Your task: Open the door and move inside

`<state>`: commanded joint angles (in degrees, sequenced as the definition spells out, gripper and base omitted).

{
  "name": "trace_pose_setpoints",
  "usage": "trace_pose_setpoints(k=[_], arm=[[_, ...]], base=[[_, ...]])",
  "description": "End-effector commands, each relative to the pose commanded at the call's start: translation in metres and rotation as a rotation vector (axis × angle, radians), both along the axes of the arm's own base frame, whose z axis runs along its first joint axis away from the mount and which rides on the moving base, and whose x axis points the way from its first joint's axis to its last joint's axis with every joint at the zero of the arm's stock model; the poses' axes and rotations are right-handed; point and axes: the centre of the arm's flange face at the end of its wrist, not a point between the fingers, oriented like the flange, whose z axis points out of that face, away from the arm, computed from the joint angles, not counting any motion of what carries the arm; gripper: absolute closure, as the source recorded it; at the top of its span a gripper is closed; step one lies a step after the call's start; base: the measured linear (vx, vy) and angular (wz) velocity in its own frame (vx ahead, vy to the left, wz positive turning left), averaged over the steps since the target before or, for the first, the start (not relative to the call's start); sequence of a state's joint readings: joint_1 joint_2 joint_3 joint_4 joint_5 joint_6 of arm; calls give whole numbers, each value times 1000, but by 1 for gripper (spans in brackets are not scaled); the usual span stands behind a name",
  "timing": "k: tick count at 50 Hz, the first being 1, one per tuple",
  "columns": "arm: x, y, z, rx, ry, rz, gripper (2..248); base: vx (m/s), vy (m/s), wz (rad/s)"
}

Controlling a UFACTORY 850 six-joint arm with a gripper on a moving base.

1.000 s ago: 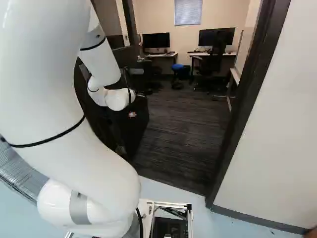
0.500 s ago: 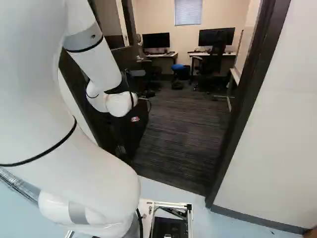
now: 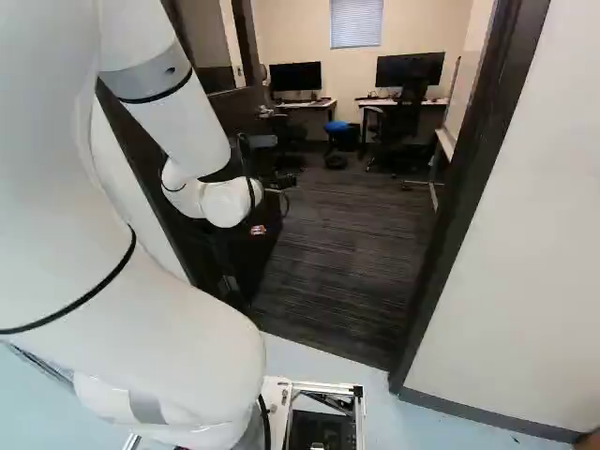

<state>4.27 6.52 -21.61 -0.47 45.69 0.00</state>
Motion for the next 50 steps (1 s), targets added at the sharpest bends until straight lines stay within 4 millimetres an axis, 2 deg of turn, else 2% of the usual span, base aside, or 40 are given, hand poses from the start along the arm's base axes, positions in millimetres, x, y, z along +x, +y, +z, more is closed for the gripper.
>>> trace_pose_setpoints(k=[21, 50], arm=[[-22, -8, -12, 0, 11, -18, 3], [-75, -22, -40, 1, 36, -59, 3]], base=[[0, 0, 0], [0, 0, 0]])
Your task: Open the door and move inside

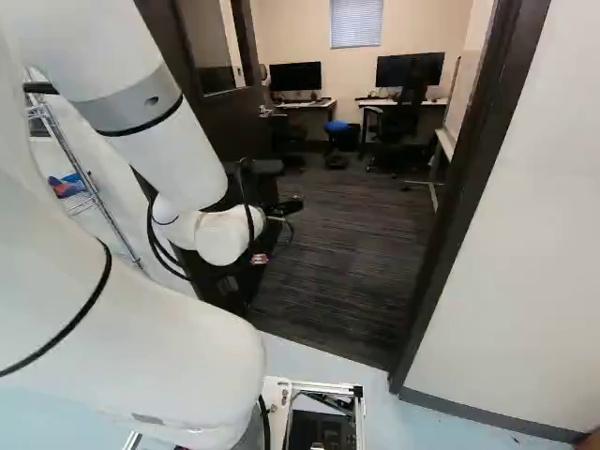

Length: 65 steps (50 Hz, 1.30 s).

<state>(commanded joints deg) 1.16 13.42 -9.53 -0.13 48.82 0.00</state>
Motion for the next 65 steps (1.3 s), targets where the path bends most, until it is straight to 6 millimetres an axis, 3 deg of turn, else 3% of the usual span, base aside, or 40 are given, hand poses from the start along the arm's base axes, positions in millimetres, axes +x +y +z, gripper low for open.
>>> trace_pose_setpoints(k=[25, 65], arm=[[-26, -6, -14, 1, 12, -20, 3], [-29, -6, -16, 1, 13, -22, 3]], base=[[0, 0, 0], [16, 3, 2]])
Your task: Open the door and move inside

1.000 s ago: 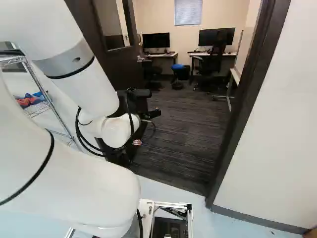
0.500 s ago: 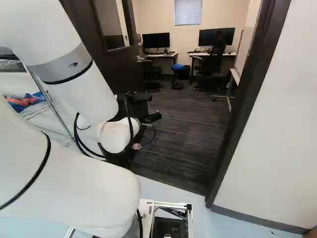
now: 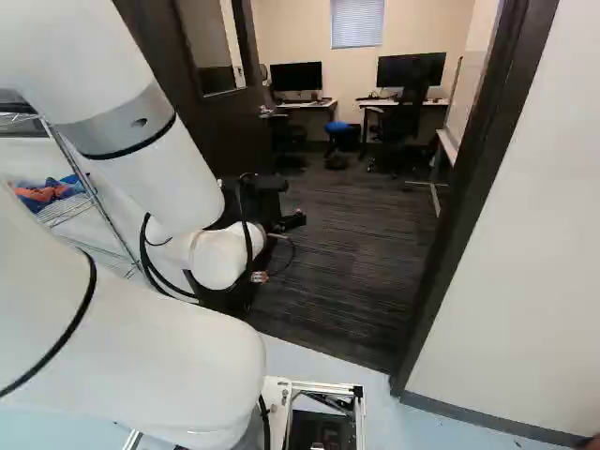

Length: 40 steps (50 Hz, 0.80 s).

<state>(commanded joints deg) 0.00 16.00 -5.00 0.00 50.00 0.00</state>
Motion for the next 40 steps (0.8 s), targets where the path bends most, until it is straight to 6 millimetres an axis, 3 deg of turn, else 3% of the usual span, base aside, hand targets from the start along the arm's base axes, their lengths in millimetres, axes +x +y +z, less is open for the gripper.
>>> trace_pose_setpoints(k=[40], arm=[[0, 0, 0, 0, 0, 0, 3]], base=[[105, 3, -7]])
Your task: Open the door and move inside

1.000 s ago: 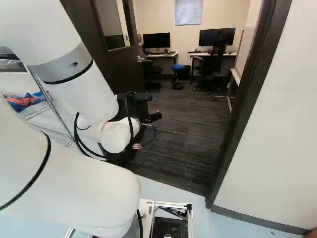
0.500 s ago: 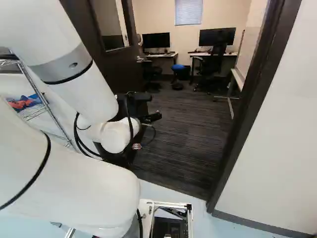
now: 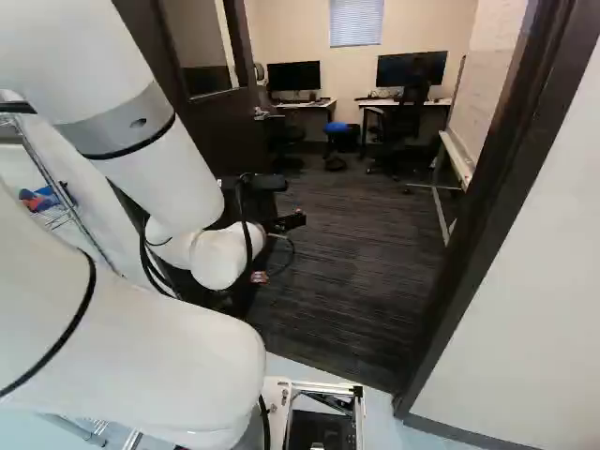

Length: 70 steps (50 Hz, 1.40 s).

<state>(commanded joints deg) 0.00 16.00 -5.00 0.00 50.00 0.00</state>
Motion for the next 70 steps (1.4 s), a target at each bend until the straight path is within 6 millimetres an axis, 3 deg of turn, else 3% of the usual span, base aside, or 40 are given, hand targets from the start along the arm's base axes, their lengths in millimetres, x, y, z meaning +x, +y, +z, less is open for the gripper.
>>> trace_pose_setpoints(k=[19, 70], arm=[[0, 0, 0, 0, 0, 0, 3], [0, 0, 0, 0, 0, 0, 3]], base=[[124, 2, -19], [141, -27, -157]])
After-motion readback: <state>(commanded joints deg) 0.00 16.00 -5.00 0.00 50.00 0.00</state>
